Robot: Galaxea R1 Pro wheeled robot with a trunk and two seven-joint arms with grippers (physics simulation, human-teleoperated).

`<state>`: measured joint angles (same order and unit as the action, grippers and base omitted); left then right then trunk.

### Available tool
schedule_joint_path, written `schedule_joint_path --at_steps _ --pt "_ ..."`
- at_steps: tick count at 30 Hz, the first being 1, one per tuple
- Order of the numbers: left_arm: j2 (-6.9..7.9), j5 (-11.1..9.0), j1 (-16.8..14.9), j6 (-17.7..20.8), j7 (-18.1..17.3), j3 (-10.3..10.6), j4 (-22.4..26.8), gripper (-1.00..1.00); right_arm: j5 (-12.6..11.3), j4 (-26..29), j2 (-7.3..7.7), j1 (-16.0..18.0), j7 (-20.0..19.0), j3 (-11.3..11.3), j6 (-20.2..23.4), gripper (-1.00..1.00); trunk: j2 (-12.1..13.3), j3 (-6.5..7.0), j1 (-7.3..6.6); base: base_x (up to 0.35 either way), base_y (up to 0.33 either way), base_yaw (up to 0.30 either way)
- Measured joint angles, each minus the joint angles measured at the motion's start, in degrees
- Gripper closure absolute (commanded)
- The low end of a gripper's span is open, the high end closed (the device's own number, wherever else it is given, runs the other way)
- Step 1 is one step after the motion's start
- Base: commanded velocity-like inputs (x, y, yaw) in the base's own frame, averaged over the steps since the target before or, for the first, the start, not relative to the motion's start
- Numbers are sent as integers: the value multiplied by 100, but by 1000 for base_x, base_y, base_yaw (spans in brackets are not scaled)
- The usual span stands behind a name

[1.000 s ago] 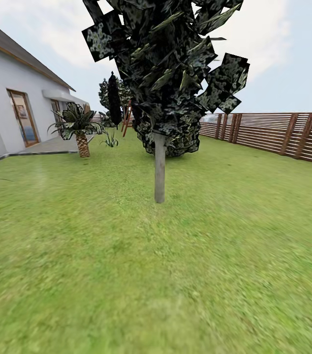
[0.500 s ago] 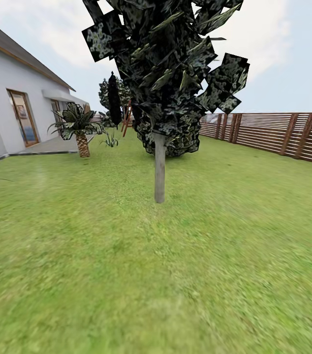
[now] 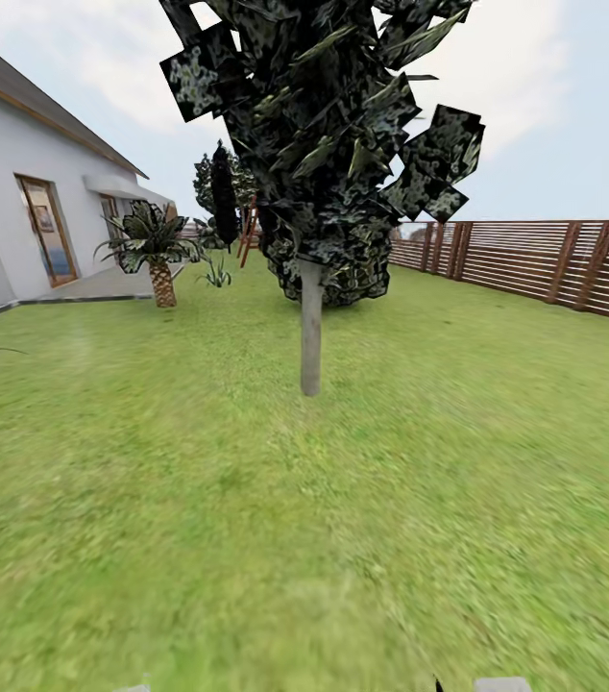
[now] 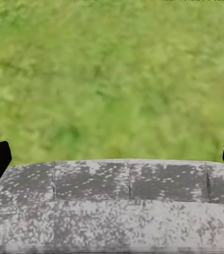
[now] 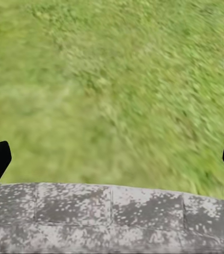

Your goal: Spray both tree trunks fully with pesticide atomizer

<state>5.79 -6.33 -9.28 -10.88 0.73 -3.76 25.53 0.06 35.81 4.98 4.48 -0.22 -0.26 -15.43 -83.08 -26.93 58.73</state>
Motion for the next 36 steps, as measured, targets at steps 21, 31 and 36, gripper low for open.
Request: schedule_joint_path --at_steps 21,31,36 --pt "-31 0 -4 -134 -3 42 -74 -100 3 -266 -37 1 5 21 -13 -100 0 -40 0 -35 -263 266" --pt "-25 1 -4 -142 -3 42 -75 -100 2 -277 -45 1 5 9 -13 -100 0 -76 0 0 -235 275" --pt "-25 1 -4 -142 -3 42 -75 -100 2 -277 -45 1 5 8 -13 -100 0 -95 0 0 -31 275"
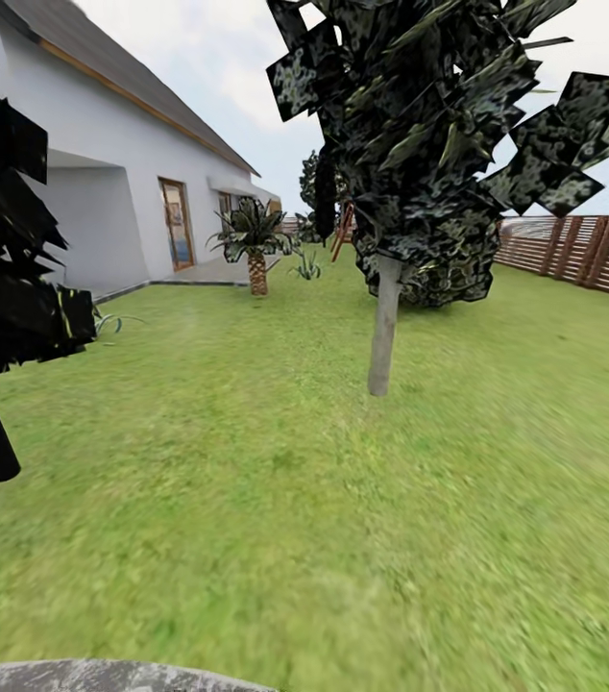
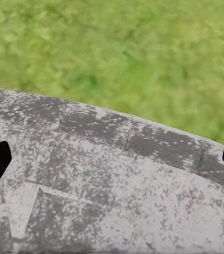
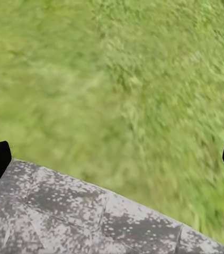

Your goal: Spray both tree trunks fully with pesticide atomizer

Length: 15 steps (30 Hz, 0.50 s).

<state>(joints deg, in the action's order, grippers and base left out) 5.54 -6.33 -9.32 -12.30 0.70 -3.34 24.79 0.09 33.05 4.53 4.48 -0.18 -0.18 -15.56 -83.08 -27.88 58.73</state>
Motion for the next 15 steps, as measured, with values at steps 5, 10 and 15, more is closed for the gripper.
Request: schedule_joint_path --at_steps 5,10,15 --pt "0 0 0 0 0 0 0 -100 0 0 2 0 0 0 0 -100 0 -18 0 0 -6 275" --pt "0 0 0 0 0 0 0 -100 0 0 -4 0 0 0 0 -100 0 -37 0 0 -1 275" --pt "0 0 0 0 0 0 0 -100 0 0 -4 0 0 0 0 -100 0 -55 0 0 0 275"
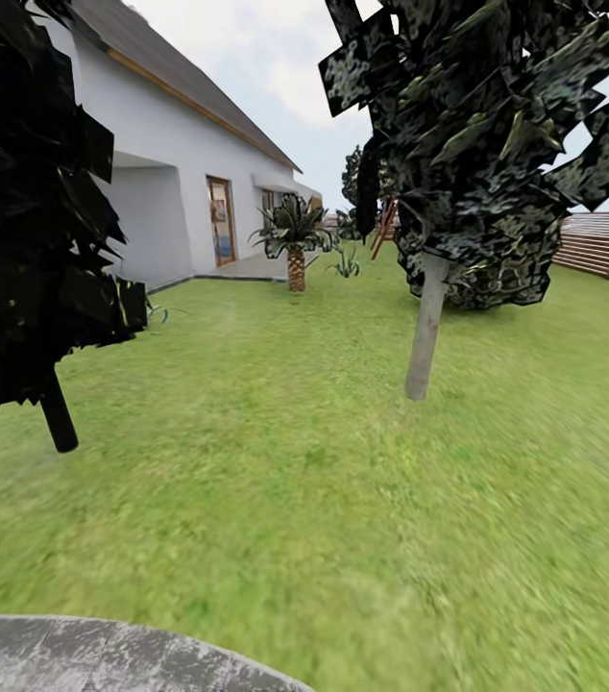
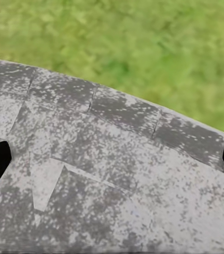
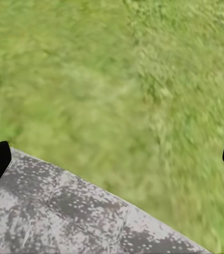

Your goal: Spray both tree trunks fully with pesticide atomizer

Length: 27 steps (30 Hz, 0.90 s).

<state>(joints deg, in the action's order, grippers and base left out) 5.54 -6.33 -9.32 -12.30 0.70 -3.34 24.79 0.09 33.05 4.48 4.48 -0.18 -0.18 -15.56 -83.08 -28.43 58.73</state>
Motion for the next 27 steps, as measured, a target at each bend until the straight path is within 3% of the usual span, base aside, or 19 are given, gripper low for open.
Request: schedule_joint_path --at_steps 27 --pt "0 0 0 0 0 0 0 -100 0 0 0 0 0 0 0 -100 0 -99 0 0 0 275"
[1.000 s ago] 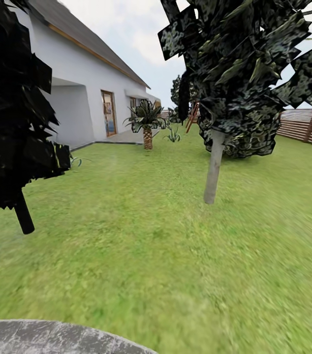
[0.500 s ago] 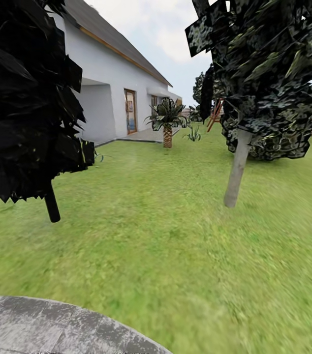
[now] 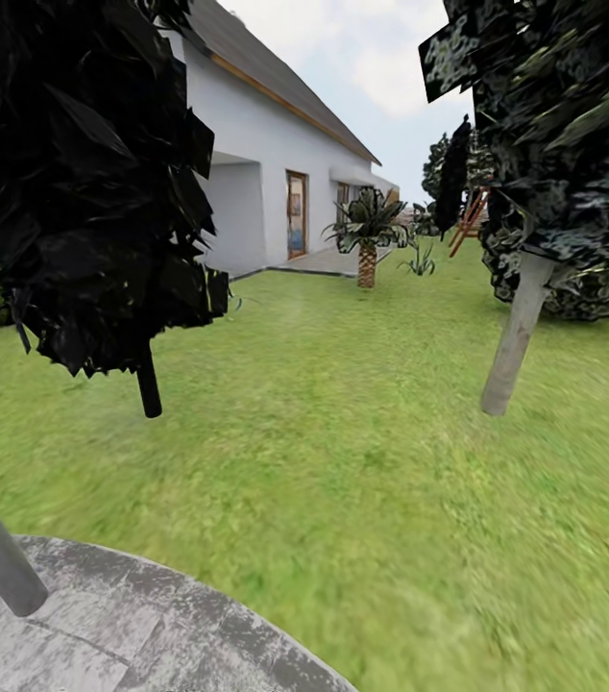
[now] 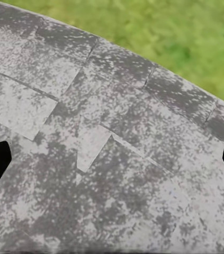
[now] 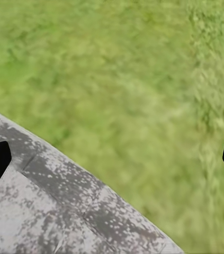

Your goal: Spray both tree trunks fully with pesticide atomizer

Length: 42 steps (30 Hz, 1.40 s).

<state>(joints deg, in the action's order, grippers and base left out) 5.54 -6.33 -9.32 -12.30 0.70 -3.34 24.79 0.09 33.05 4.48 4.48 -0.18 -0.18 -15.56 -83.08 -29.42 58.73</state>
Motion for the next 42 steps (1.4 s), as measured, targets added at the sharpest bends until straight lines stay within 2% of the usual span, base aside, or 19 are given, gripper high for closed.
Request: schedule_joint_path --at_steps 42 --pt "0 3 0 0 0 0 0 -100 0 0 0 0 0 2 0 -100 0 -154 0 0 0 275"
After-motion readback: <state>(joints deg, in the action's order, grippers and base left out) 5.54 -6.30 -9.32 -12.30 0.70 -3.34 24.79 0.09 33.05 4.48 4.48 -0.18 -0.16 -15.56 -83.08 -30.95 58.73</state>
